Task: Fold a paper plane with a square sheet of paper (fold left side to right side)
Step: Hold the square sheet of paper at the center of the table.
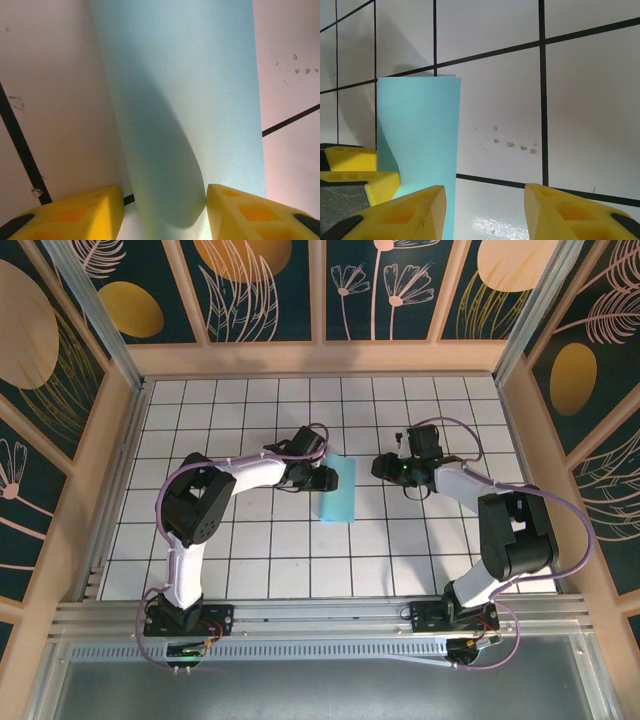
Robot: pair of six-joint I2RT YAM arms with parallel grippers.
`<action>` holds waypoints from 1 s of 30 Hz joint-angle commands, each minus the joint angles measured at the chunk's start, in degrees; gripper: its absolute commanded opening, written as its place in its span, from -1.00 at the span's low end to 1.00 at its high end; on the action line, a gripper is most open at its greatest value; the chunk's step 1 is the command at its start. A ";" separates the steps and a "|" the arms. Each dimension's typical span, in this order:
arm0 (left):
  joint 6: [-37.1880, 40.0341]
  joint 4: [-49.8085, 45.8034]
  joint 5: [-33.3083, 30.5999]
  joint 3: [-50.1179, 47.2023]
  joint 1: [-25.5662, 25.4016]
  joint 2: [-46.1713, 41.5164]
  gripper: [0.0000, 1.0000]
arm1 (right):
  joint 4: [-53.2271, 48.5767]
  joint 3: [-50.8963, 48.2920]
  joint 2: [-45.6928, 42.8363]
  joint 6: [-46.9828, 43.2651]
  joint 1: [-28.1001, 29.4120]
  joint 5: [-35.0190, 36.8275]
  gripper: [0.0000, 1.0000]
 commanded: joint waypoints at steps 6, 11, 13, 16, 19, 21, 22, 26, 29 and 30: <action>1.36 -1.61 0.09 -1.07 -2.15 7.00 -0.01 | 1.35 -1.16 -1.34 0.11 -0.34 -1.15 -0.08; 1.63 -2.06 0.00 -0.79 -2.19 7.17 0.00 | 1.30 -1.19 -1.48 0.00 -0.34 -1.06 -0.07; 1.78 -2.30 -0.09 -0.69 -2.23 7.26 0.00 | 1.27 -1.18 -1.45 0.01 -0.31 -0.98 -0.07; 1.91 -2.59 -0.13 -0.61 -2.19 7.34 0.00 | 1.28 -1.23 -1.42 0.01 -0.32 -0.97 -0.07; 1.89 -2.68 -0.11 -0.69 -2.32 7.35 0.00 | 1.27 -1.32 -1.42 0.03 -0.38 -0.97 -0.07; 1.97 -2.79 -0.17 -0.69 -2.27 7.36 0.00 | 1.33 -1.28 -1.34 0.00 -0.30 -0.97 -0.07; 1.97 -2.84 -0.18 -0.69 -2.28 7.35 0.00 | 1.27 -1.29 -1.34 0.01 -0.36 -1.06 -0.07; 2.19 -3.07 -0.25 -0.83 -2.25 7.19 0.01 | 1.30 -1.25 -1.28 0.00 -0.31 -1.06 -0.07; 2.24 -3.20 -0.41 -1.04 -2.25 7.08 0.01 | 1.29 -1.40 -1.32 0.01 -0.37 -1.06 -0.06; 2.28 -3.20 -0.44 -1.13 -2.31 7.07 0.01 | 1.40 -1.49 -1.30 0.01 -0.35 -1.06 -0.07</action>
